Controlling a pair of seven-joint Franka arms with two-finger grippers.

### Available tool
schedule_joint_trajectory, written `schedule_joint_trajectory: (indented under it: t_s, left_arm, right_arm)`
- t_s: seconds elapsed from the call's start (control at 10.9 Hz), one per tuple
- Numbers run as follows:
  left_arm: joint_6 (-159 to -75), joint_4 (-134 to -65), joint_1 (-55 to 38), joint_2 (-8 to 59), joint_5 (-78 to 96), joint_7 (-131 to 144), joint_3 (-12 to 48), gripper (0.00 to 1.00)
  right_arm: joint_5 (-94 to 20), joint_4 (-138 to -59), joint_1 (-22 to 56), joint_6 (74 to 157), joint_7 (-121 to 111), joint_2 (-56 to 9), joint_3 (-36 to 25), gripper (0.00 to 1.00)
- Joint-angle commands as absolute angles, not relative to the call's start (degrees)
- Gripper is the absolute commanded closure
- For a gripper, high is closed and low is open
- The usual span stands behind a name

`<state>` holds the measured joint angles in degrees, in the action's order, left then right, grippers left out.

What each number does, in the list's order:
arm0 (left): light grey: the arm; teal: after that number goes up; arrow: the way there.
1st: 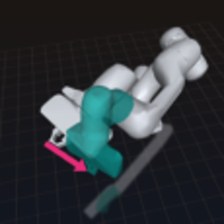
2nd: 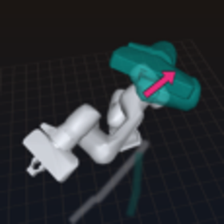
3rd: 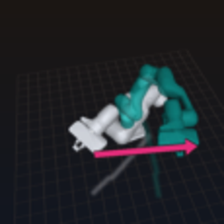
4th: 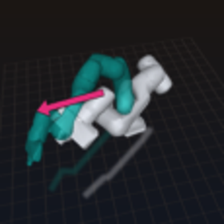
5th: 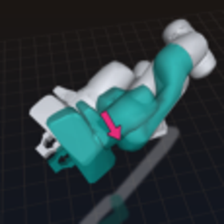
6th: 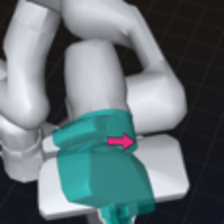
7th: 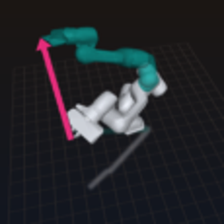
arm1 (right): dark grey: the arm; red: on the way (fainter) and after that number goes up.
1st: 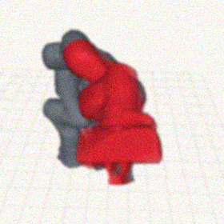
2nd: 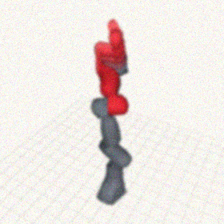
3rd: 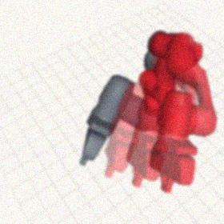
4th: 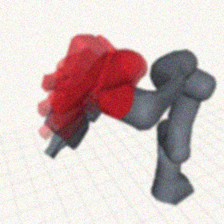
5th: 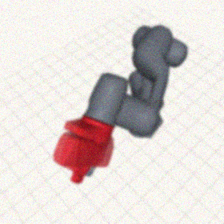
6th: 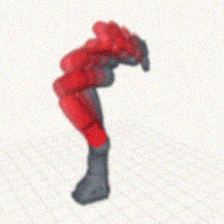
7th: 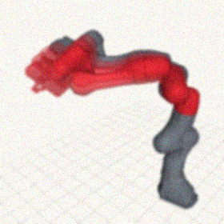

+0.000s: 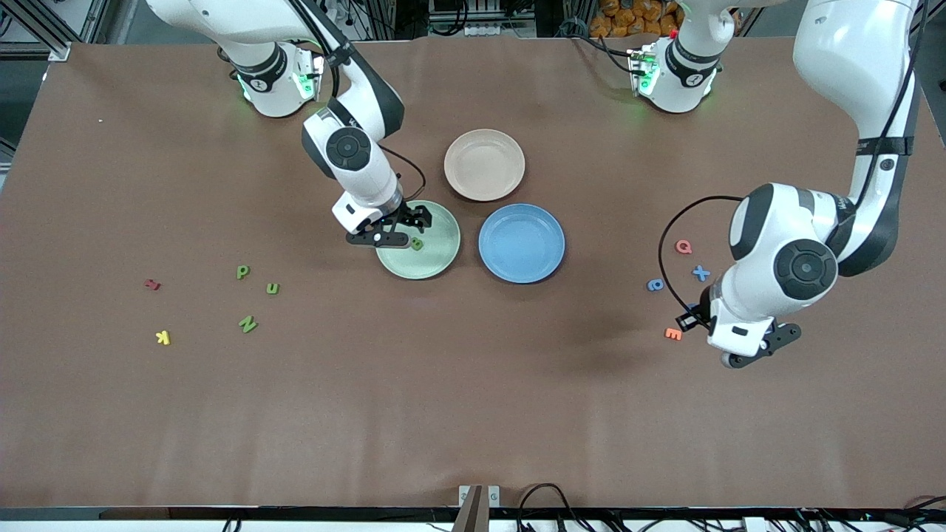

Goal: Sort letters by color into matching plates
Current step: 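Carry the blue G to the blue plate while the right gripper returns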

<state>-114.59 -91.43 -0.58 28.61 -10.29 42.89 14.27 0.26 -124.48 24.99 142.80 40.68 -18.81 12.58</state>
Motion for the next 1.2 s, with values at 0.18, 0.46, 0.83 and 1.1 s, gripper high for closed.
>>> schedule_joint_trajectory:
  t_s: [0.18, 0.46, 0.83, 1.1]
  left_arm:
    - [-111.3, -92.3, -0.4, 25.7, -11.0, 49.2, 18.7, 1.0]
    - [-110.1, -92.3, -0.4, 24.7, -11.1, 53.2, 21.8, 1.0]
    - [-107.6, -92.6, -2.4, 25.0, -11.5, 61.0, 25.7, 1.0]
    - [-107.6, -92.5, -7.3, 26.4, -11.5, 67.7, 25.6, 1.0]
  right_arm:
    - [4.7, -125.0, 14.3, 140.0, 21.0, -16.1, 12.5, 0.0]
    - [4.8, -125.3, 5.8, 139.7, 13.9, -16.1, 12.6, 0.0]
    - [4.8, -126.0, -5.4, 139.7, 8.5, -16.0, 12.7, 0.0]
    - [4.9, -128.0, -10.3, 140.3, 3.8, -16.1, 12.7, 0.0]
